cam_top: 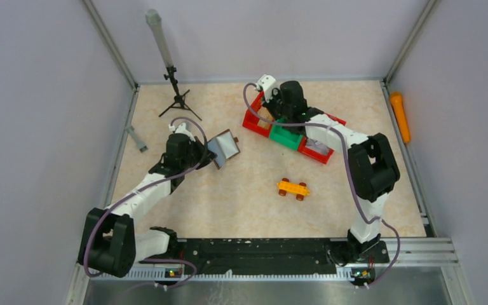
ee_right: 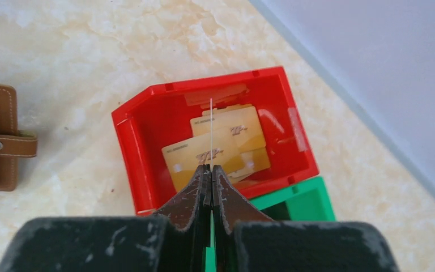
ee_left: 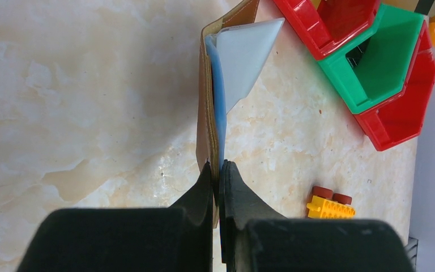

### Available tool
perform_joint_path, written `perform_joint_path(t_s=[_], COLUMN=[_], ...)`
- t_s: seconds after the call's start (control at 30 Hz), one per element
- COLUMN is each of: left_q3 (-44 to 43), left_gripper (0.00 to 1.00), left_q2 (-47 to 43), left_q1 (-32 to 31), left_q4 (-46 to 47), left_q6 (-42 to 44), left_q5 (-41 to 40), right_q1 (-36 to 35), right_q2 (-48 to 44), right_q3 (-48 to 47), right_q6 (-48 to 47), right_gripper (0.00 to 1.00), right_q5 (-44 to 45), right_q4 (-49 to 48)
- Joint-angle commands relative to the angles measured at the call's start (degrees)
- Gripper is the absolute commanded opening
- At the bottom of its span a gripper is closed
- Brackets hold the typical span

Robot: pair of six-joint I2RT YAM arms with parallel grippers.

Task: Take the credit cards out of the card holder
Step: Place the credit card in the storage box.

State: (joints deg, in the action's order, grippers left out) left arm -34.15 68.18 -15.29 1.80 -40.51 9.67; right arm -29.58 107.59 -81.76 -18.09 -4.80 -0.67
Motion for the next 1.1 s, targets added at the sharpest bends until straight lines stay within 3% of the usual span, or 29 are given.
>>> perform_joint_path(t_s=[0.0, 0.83, 0.93, 1.03, 1.07], left_q3=[-2.45, -1.49, -1.62, -1.64, -1.77], left_gripper=[0.0, 0.0, 0.0, 0.0, 0.0], left_q2=[0.38, -0.75, -0.72, -0.71, -0.66], left_q1=[0.27, 0.26, 0.26, 0.26, 0.26], left_q4=[1.81, 2.55, 2.59, 2.51, 2.5], left_q6=[0.35, -0.24, -0.27, -0.14, -0.04], left_q5=[0.97, 1.04, 1.14, 1.31, 1.31], right_q1=[-1.95, -2.23, -2.47, -2.9, -3.12], right_q2=[1.38, 19.93, 21.41, 21.29, 21.12], right_q3=[-0.78, -16.63, -17.65, -18.07, -18.62], right_q6=[-13.68, -27.44, -28.41, -27.45, -26.98], right_gripper=[0.0, 0.0, 0.1, 0.4, 0.45], right_q5=[0.36, 16.82, 18.73, 17.32, 16.49], right_q4=[-7.4, 0.4, -0.01, 1.2, 2.52])
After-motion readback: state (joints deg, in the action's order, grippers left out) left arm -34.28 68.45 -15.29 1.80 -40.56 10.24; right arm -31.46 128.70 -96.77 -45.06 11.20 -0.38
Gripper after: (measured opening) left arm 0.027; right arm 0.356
